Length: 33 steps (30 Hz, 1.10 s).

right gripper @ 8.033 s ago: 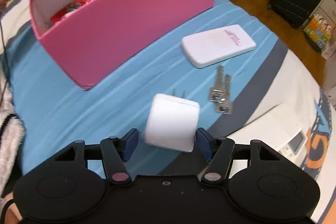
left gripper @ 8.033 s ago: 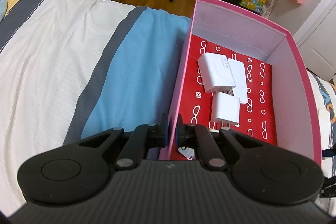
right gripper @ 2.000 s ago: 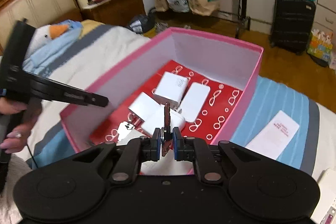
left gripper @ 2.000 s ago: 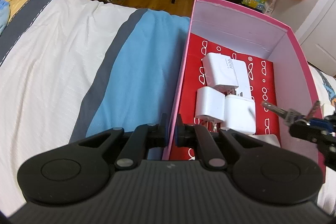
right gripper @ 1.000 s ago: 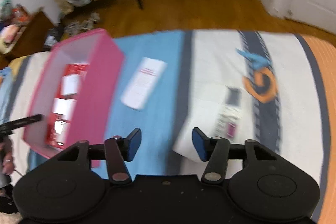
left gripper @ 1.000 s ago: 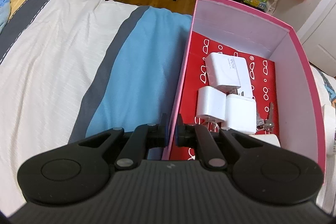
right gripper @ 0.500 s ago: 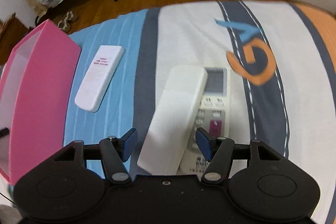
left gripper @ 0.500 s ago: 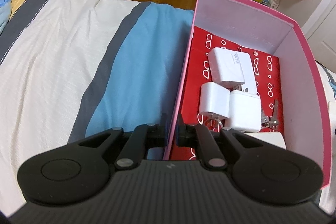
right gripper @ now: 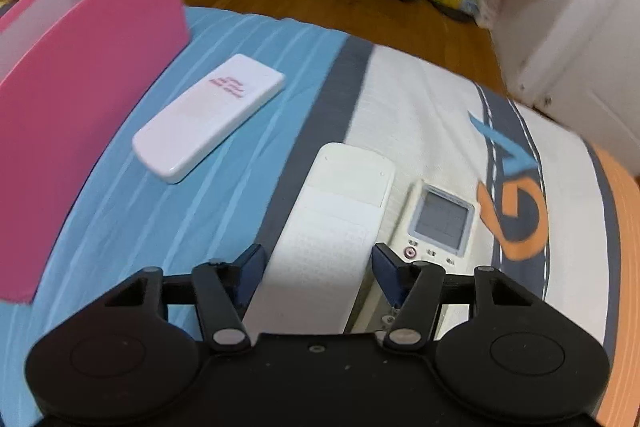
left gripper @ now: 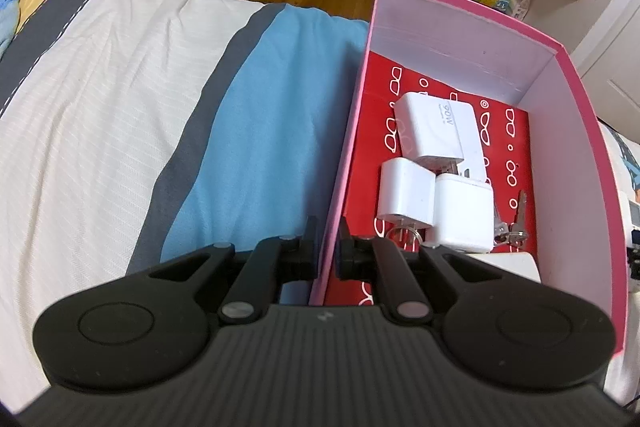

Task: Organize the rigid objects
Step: 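Return the right tool to the remotes and grasp a plain white remote, then carry the white remote into the pink box and release it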

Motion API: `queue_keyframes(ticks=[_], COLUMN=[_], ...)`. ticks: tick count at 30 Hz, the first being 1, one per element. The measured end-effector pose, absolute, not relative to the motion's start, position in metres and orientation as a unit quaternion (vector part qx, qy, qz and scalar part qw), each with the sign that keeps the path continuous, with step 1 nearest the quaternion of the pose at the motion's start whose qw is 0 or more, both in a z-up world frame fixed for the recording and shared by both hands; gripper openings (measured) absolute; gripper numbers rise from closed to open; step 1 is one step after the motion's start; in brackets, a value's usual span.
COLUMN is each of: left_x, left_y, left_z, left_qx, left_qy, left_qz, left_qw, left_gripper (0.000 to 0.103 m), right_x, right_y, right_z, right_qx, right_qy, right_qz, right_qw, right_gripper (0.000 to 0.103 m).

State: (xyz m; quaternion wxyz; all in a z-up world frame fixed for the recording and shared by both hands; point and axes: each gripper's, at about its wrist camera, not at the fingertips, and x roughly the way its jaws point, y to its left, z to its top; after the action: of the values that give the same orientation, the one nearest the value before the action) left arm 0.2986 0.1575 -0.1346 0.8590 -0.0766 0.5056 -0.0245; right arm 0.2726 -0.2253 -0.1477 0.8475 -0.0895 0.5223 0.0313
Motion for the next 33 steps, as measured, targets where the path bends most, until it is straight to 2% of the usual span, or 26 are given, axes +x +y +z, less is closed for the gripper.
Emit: queue_keyframes(ticks=[5, 11, 21, 33], left_x=[0.299, 0.300, 0.300, 0.298], left_y=[0.157, 0.160, 0.159, 0.159], left_z=[-0.134, -0.136, -0.137, -0.136], left_qx=[-0.077, -0.083, -0.085, -0.084], left_qy=[0.508, 0.510, 0.506, 0.504], left_qz=[-0.025, -0.023, -0.026, -0.025], left_qw=[0.858, 0.856, 0.858, 0.859], left_gripper=[0.007, 0.007, 0.005, 0.005], right_x=[0.274, 0.279, 0.272, 0.248], right_y=[-0.234, -0.234, -0.229, -0.223], right_z=[-0.145, -0.156, -0.151, -0.100], right_qx=[-0.024, -0.003, -0.013, 0.038], right_qy=[0.542, 0.555, 0.520, 0.456], right_qz=[0.082, 0.070, 0.052, 0.056], right_qw=[0.836, 0.829, 0.853, 0.888], right_gripper=[0.065, 0.067, 0.060, 0.059])
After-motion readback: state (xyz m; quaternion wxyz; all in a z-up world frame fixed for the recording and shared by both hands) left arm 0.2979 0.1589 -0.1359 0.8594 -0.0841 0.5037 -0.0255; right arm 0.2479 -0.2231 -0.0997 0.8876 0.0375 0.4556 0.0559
